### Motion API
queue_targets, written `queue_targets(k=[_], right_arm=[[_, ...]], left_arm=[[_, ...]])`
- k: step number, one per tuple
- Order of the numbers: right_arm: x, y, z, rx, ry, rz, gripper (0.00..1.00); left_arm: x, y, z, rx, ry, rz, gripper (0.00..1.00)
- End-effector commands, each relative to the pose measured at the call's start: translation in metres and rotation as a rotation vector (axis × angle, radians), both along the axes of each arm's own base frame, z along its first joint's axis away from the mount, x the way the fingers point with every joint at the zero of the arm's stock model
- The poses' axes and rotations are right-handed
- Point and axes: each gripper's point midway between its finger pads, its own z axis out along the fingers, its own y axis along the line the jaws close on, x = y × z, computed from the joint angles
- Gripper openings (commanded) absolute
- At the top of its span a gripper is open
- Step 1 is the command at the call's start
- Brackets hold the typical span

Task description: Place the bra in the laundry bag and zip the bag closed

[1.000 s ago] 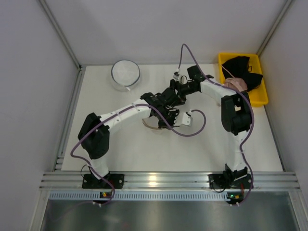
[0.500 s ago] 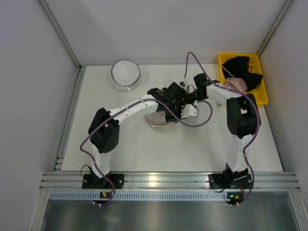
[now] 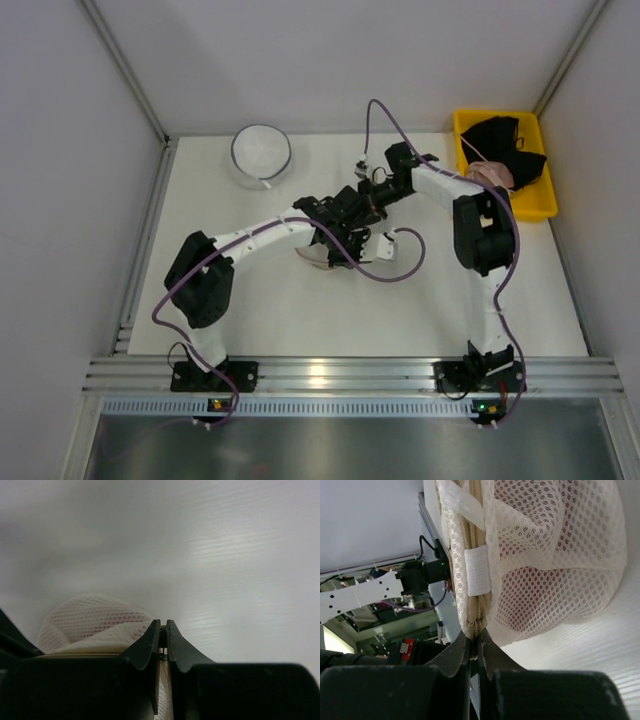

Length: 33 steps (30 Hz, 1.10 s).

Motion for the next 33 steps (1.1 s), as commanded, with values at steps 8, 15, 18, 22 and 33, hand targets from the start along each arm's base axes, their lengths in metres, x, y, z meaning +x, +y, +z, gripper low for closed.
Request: queue_targets(k=[8,15,18,22,33], right_arm=[[0.050,0.002,0.015,0.003,-0.230,0.043,0.28],[0.030,-0.033,0.032,-0.075,-0.235,0.007,0.77],[0.014,-0.051,0.031,-0.080,-0.170,-0.009,0.77],[-0.016,-0.051,0.021,-0.027,-0.044,-0.011,0.69],[-0.032,-0.019,0.012,0.014,0.032,0.065,0.10]], left_arm=[[-0.033,0.008,0.011,-0.022,0.072,-0.019,0.00],[0.018,-0.044,0.034,-0.098,0.039,0.112,0.00],[0.032,-0.058,0.038,-0.131,0.009,0.124,0.00],[0.044,-0.065,0.031,-0.122,-0.020,0.124,0.00],[0.047,-0.062,0.029,-0.110,-0.044,0.126,0.00]])
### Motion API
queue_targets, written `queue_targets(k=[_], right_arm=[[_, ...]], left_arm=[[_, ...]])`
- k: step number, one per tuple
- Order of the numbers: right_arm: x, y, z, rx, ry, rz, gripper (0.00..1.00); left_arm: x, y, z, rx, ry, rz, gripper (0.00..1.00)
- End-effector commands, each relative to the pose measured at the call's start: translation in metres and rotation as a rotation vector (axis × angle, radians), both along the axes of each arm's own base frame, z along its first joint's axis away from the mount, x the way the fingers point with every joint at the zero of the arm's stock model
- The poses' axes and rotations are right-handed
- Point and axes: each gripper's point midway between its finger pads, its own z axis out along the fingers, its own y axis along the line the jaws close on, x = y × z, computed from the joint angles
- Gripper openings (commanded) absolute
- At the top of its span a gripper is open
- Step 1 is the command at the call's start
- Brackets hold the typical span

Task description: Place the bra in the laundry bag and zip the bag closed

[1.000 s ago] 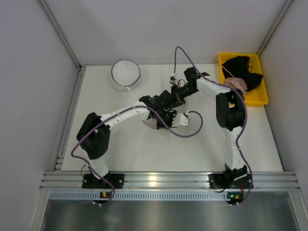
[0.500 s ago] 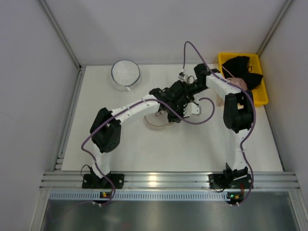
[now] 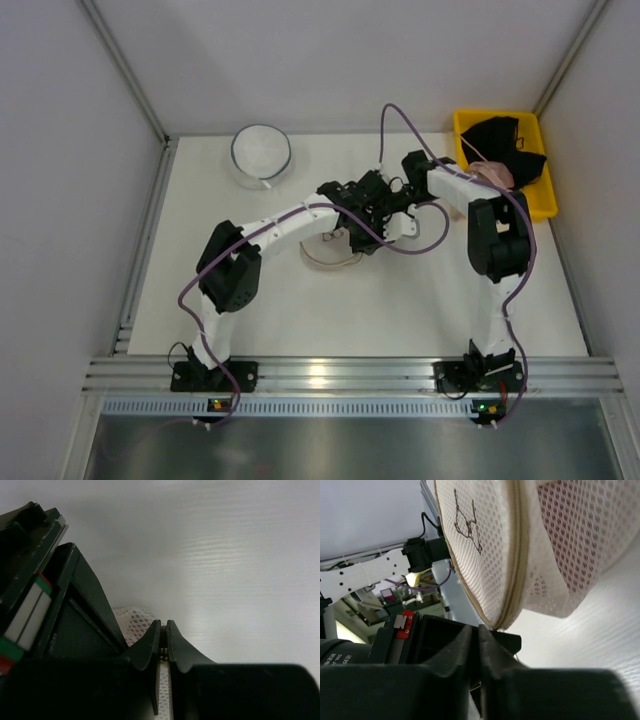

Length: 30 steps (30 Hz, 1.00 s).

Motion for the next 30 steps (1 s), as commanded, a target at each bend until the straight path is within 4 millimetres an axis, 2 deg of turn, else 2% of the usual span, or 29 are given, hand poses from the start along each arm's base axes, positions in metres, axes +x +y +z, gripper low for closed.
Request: queue_targets(k=[1,3,4,5,6,7,8,9,10,13,15,16,18,19,20,22,26,29,30], right_arm=[[0.006,0.018,0.008,0.034,-0.033,0.038,0.01],[0.013,0.017,0.006,0.026,-0.040,0.032,0.00],[0.020,0.018,0.009,0.028,-0.074,0.033,0.00],[0.025,0.018,0.004,0.018,-0.081,0.031,0.00],[0.030,0.018,0.003,0.016,-0.089,0.029,0.00],[0.039,0.019,0.002,0.020,-0.106,0.028,0.00],[0.043,0.019,0.001,0.018,-0.114,0.030,0.00],[0.045,0.020,0.001,0.018,-0.119,0.034,0.00],[0.053,0.021,0.000,0.020,-0.144,0.037,0.00],[0.062,0.022,0.002,0.018,-0.180,0.041,0.00],[0.063,0.023,0.004,0.023,-0.184,0.041,0.00],[0.060,0.022,0.004,0.018,-0.169,0.041,0.09],[0.050,0.018,0.007,0.016,-0.158,0.041,0.33],[0.044,0.017,0.009,0.012,-0.148,0.042,0.52],[0.040,0.015,0.017,0.013,-0.156,0.040,0.57],[0.030,0.008,0.017,-0.003,-0.130,0.030,0.67],[0.024,-0.003,0.026,-0.020,-0.125,-0.030,0.76],[0.011,-0.002,0.022,-0.001,-0.029,-0.052,0.78],[0.009,0.000,0.020,0.001,-0.006,-0.060,0.78]], left_arm=[[0.012,-0.018,0.028,-0.106,-0.085,-0.019,0.00],[-0.002,-0.011,0.022,-0.100,-0.052,-0.044,0.00],[-0.009,-0.008,0.030,-0.115,-0.056,-0.057,0.00],[-0.023,-0.001,0.019,-0.099,-0.017,-0.076,0.00],[-0.031,0.003,0.017,-0.097,-0.006,-0.089,0.00],[-0.039,0.008,0.027,-0.117,-0.011,-0.101,0.00],[-0.047,0.014,0.025,-0.116,0.003,-0.112,0.00],[-0.059,0.024,0.014,-0.097,0.035,-0.126,0.00],[-0.065,0.032,0.018,-0.102,0.029,-0.131,0.00],[-0.077,0.048,0.010,-0.073,0.047,-0.114,0.00],[-0.075,0.051,0.009,-0.061,0.048,-0.082,0.00],[-0.069,0.049,0.012,-0.060,0.033,-0.061,0.00],[-0.064,0.044,0.011,-0.060,0.039,-0.043,0.00],[-0.061,0.041,0.011,-0.061,0.042,-0.036,0.00],[-0.055,0.035,0.017,-0.077,0.031,-0.028,0.00],[-0.049,0.028,0.013,-0.073,0.046,-0.013,0.00],[-0.028,0.011,0.023,-0.119,0.001,0.004,0.00],[-0.019,0.003,0.022,-0.123,-0.020,0.011,0.00],[-0.012,-0.003,0.027,-0.139,-0.040,0.013,0.00]])
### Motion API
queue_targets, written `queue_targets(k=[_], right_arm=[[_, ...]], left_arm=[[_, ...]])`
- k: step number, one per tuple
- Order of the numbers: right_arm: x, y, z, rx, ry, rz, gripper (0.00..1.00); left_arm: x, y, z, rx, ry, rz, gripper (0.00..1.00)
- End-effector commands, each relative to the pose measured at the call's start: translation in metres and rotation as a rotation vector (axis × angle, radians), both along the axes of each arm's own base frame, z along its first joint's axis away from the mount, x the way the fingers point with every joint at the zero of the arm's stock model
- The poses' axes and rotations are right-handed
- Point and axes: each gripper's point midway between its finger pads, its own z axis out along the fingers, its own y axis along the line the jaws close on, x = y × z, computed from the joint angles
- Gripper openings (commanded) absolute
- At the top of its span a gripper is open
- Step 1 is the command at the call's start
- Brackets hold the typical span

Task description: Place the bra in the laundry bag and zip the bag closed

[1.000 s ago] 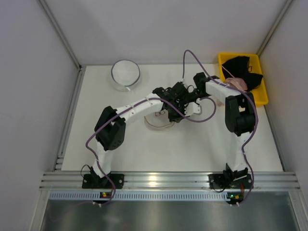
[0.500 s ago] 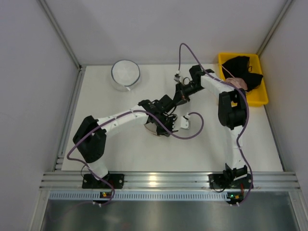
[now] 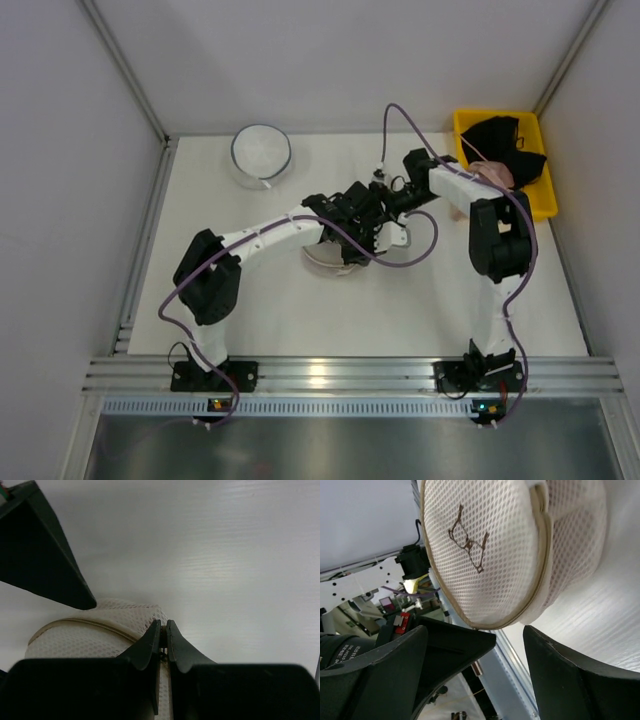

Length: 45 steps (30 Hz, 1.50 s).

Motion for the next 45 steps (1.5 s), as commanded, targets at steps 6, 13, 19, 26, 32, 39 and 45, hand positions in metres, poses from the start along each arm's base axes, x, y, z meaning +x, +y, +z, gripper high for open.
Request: queue_targets(k=[6,13,19,26,32,39,45], right_arm=[[-0.008,0.014,0.005,0.063,0.096,-0.036,0.78],[0.009,0.026,-0.005,0.051,0.062,-0.023,0.04],[0.036,0.020,-0.007,0.040,-0.037,0.001,0.00],[0.060,0.019,-0.008,0.030,-0.144,0.030,0.00],[0.068,0.020,0.006,0.022,-0.227,0.034,0.39],[0.048,-0.005,0.026,-0.016,-0.228,0.013,0.73],[0.015,-0.018,0.016,0.010,-0.110,0.019,0.73]], left_arm=[[0.037,-0.034,0.027,-0.107,-0.113,0.016,0.00],[0.027,-0.030,0.019,-0.100,-0.080,0.004,0.00],[-0.011,-0.007,0.011,-0.089,-0.015,-0.039,0.00],[-0.053,0.031,-0.010,-0.017,0.120,0.006,0.00],[-0.030,0.013,0.007,-0.044,0.104,0.082,0.00],[0.017,-0.020,0.027,-0.109,0.033,0.189,0.00],[0.045,-0.033,0.035,-0.141,-0.100,0.168,0.00]])
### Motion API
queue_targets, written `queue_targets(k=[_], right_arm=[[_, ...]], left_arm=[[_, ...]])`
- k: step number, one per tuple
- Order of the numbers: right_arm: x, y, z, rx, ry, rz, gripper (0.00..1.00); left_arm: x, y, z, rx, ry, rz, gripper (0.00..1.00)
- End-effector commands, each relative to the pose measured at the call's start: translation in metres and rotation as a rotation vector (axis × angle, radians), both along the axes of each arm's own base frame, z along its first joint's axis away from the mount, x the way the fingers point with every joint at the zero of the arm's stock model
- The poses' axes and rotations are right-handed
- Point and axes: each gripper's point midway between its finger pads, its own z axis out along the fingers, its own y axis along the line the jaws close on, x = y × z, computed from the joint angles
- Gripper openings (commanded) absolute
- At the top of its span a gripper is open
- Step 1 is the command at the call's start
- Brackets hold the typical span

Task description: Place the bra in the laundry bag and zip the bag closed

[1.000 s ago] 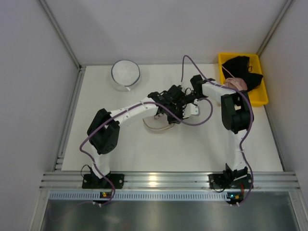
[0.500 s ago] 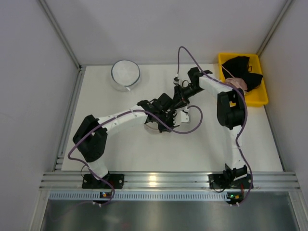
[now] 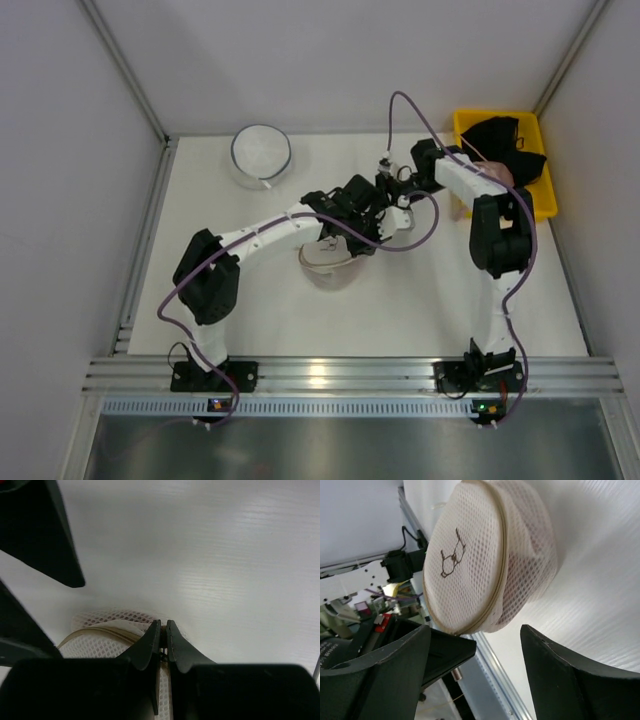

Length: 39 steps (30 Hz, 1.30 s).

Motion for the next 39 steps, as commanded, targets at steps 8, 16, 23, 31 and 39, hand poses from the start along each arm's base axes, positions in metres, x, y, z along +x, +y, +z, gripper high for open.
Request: queue_targets(k=[8,16,23,31,39], right_arm=[[-0.039,0.024,0.013,0.136,0.134,0.073,0.55],[-0.016,0.030,0.017,0.139,0.056,0.086,0.00],[0.030,0.028,0.008,0.113,-0.057,0.062,0.00],[0.010,0.018,0.015,0.082,-0.015,0.044,0.76],[-0.048,0.010,0.016,0.113,0.182,0.048,0.92]], left_arm=[[0.045,-0.032,0.019,-0.059,-0.149,0.011,0.00],[0.028,-0.025,0.036,-0.100,-0.138,-0.021,0.00],[-0.025,0.001,0.041,-0.130,-0.044,-0.093,0.00],[-0.017,0.005,0.038,-0.101,-0.051,-0.025,0.00],[0.002,-0.018,0.034,-0.106,-0.042,-0.013,0.00]])
